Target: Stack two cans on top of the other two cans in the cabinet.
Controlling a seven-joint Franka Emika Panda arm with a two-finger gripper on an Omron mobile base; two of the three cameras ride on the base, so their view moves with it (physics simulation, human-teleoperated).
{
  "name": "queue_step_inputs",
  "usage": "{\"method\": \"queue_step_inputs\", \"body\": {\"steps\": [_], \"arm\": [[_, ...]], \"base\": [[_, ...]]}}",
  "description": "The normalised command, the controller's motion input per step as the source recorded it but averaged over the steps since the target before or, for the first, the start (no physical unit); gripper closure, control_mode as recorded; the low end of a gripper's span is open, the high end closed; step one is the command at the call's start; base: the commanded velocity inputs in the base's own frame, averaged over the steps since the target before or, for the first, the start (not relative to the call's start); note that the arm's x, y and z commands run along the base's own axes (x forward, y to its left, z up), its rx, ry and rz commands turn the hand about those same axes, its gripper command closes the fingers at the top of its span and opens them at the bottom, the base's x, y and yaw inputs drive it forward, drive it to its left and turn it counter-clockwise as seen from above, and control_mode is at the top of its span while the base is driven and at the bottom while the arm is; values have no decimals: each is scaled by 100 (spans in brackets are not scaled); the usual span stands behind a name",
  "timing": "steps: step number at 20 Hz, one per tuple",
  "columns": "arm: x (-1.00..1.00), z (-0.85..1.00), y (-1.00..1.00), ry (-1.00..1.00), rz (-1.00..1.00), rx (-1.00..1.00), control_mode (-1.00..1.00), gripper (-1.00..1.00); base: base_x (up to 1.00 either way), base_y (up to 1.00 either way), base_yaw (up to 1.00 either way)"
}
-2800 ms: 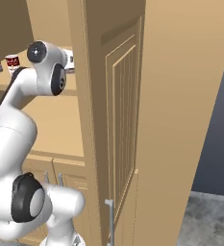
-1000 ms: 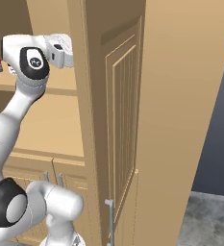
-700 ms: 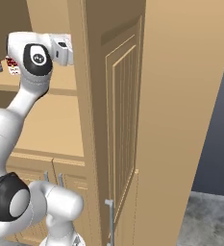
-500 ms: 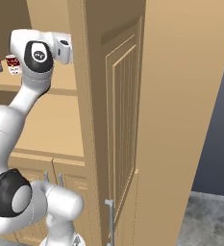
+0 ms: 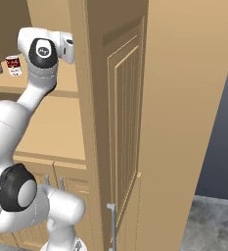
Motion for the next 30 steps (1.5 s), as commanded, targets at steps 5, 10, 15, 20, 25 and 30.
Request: {"method": "queue_step_inputs", "body": {"steps": [5,10,15,20,25,30], "arm": [[1,-12,-22,2,-4,0,-100,100],[0,-8,-18,2,-2,-1,-100,100],[-1,-2,-13,1,-1,-1,-100,100],[3,-1,-5,6,0,0,-100,100],[11,0,0,12,0,-1,-100,100],[7,0,-3,5,0,0,-100,100]], "base": [[0,0,0],[0,0,0],[0,0,0],[0,0,0],[0,0,0],[0,0,0]]}}
